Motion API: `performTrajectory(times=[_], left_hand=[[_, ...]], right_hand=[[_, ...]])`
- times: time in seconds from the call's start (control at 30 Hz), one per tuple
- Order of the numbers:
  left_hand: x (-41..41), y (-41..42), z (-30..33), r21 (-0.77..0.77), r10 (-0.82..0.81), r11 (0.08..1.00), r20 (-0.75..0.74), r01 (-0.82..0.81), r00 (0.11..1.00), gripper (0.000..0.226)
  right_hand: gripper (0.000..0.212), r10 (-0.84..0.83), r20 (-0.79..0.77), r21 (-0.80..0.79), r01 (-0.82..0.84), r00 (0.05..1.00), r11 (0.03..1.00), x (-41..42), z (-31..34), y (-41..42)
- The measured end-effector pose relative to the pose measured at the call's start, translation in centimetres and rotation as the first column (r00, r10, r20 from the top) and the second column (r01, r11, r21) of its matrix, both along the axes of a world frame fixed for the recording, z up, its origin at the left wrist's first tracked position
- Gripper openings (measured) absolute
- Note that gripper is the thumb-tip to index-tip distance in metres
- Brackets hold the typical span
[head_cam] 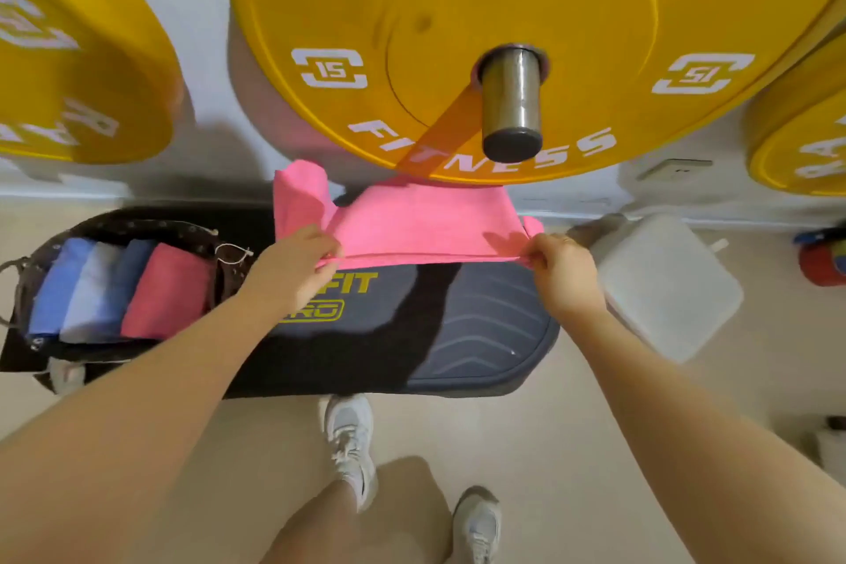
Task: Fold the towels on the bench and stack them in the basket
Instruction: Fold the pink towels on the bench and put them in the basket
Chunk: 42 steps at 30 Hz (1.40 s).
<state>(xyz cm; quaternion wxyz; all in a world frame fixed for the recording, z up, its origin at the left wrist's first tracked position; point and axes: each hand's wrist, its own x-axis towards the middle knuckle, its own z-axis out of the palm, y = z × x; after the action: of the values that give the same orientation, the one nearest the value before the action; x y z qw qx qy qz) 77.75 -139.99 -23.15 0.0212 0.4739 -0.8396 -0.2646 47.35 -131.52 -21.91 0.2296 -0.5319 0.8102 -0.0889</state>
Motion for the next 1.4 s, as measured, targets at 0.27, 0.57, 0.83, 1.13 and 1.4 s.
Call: performTrajectory(times=[0.27, 0.57, 0.83, 1.13, 1.4], left_hand=[[-1.3, 3.9, -17.1, 0.098, 0.067, 0.992, 0.139, -0.081, 0.988, 0.021], [-0.6, 5.8, -20.8, 0.131, -0.04, 0.991, 0.318, -0.002, 0.947, 0.023], [-0.1, 9.6, -19.7, 0.452, -0.243, 0.891, 0.399, 0.041, 0.884, 0.023], [2.0, 11.4, -20.2, 0.277, 0.056, 0.944, 0.393, -0.176, 0.918, 0.027], [4.7, 10.5, -23.8, 0.082, 0.428, 0.883, 0.265, -0.463, 0.864, 0.045]], right_hand=[[0.034, 0.333, -0.105, 0.16, -0.314, 0.937, 0.936, -1.4, -17.2, 2.2], [0.024, 0.634, 0.174, 0.293, -0.655, 0.753, 0.697, 0.9, -22.2, 0.4], [0.038, 0.584, 0.395, 0.645, -0.667, 0.71, 0.374, 1.2, -20.9, 4.4], [0.029, 0.693, 0.245, 0.335, -0.73, 0.678, 0.596, 10.3, -19.7, 2.6], [0.023, 0.67, 0.136, -0.054, -0.67, 0.73, 0.74, 20.0, -22.7, -1.9]])
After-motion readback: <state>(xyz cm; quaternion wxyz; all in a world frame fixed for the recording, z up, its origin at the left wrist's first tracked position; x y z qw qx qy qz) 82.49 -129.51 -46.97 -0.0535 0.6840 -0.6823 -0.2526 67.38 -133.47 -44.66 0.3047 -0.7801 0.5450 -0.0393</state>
